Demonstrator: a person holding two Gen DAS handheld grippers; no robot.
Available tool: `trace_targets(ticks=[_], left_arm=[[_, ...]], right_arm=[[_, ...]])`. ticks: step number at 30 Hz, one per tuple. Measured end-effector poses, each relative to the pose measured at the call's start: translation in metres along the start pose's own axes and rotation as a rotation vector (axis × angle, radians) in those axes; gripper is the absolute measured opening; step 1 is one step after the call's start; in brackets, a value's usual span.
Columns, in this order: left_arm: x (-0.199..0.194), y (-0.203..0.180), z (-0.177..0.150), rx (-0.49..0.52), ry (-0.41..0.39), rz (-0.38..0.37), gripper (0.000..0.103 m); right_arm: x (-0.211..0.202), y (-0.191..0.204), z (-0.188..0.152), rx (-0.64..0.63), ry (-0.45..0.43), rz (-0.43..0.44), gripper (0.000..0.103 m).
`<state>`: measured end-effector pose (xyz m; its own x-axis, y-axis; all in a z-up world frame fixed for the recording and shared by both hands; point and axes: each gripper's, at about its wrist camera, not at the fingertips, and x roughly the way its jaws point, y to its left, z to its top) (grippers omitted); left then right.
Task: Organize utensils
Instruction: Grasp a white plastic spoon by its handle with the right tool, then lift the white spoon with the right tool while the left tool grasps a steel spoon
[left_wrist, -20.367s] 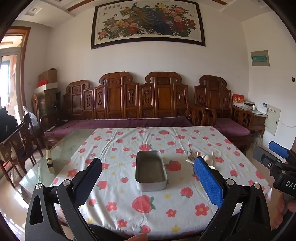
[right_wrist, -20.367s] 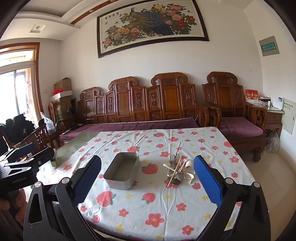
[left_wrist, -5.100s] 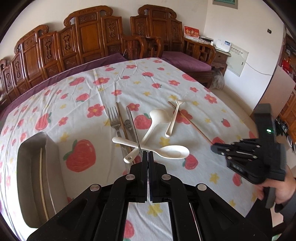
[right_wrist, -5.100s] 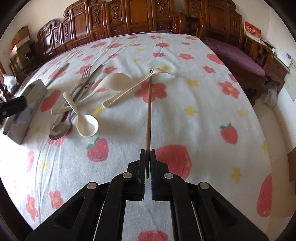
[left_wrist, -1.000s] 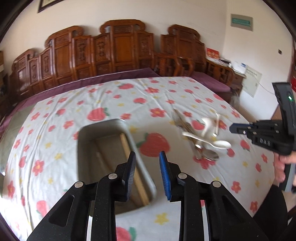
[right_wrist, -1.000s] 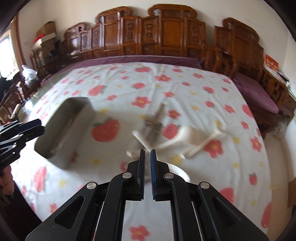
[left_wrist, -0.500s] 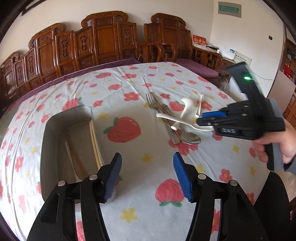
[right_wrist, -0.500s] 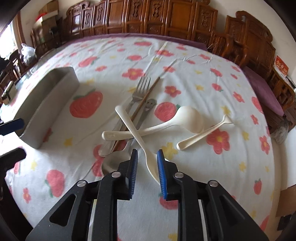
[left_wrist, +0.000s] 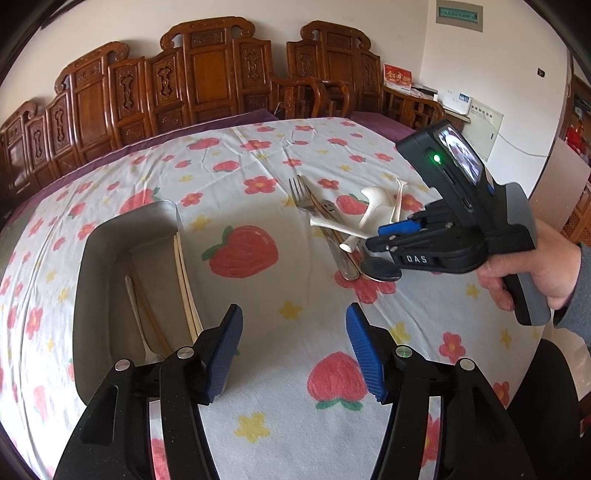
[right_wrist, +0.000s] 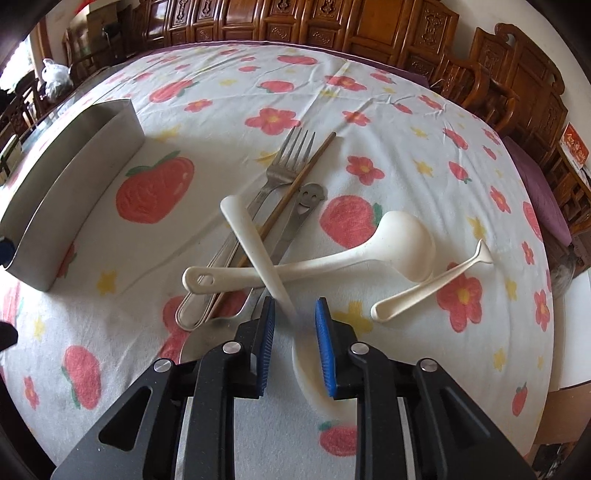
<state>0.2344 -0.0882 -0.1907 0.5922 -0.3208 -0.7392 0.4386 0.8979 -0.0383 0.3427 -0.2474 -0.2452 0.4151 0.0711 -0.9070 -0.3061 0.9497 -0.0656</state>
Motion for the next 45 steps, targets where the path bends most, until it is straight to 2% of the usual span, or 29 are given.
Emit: trace_targets(ticks=[2, 3, 4, 8, 17, 21, 25, 28, 33, 42, 45], left_arm=[[0.002, -0.001, -0.001, 0.003, 0.004, 0.001, 0.056], [0.002, -0.002, -0.001, 0.004, 0.006, 0.002, 0.056], [0.003, -0.001, -0.002, 0.003, 0.008, 0.001, 0.056], [0.002, -0.002, -0.003, 0.001, 0.005, 0.001, 0.056], [0.003, -0.017, 0.005, 0.034, 0.002, 0.021, 0.056], [0.012, -0.029, 0.017, 0.055, 0.004, 0.015, 0.056], [0.025, -0.042, 0.033, 0.053, 0.006, -0.021, 0.054], [0.039, -0.058, 0.047, 0.088, 0.011, -0.03, 0.053], [0.064, -0.074, 0.069, 0.107, 0.041, -0.034, 0.048], [0.123, -0.099, 0.103, 0.147, 0.143, -0.029, 0.039], [0.137, -0.102, 0.111, 0.152, 0.161, -0.019, 0.029]], right_arm=[[0.0, -0.001, 0.001, 0.011, 0.006, 0.006, 0.019], [0.0, 0.0, 0.001, 0.013, 0.009, 0.01, 0.011], [0.0, 0.001, 0.001, 0.008, 0.011, -0.002, 0.008], [-0.01, -0.005, -0.007, 0.038, -0.005, -0.017, 0.007], [-0.063, -0.029, -0.043, 0.155, -0.112, 0.045, 0.007], [-0.078, -0.041, -0.06, 0.182, -0.141, 0.055, 0.007], [-0.08, -0.056, -0.074, 0.206, -0.151, 0.057, 0.008], [-0.078, -0.07, -0.085, 0.228, -0.148, 0.061, 0.008], [-0.074, -0.089, -0.092, 0.262, -0.146, 0.058, 0.008], [-0.077, -0.109, -0.096, 0.306, -0.159, 0.064, 0.008], [-0.081, -0.115, -0.097, 0.325, -0.17, 0.062, 0.008]])
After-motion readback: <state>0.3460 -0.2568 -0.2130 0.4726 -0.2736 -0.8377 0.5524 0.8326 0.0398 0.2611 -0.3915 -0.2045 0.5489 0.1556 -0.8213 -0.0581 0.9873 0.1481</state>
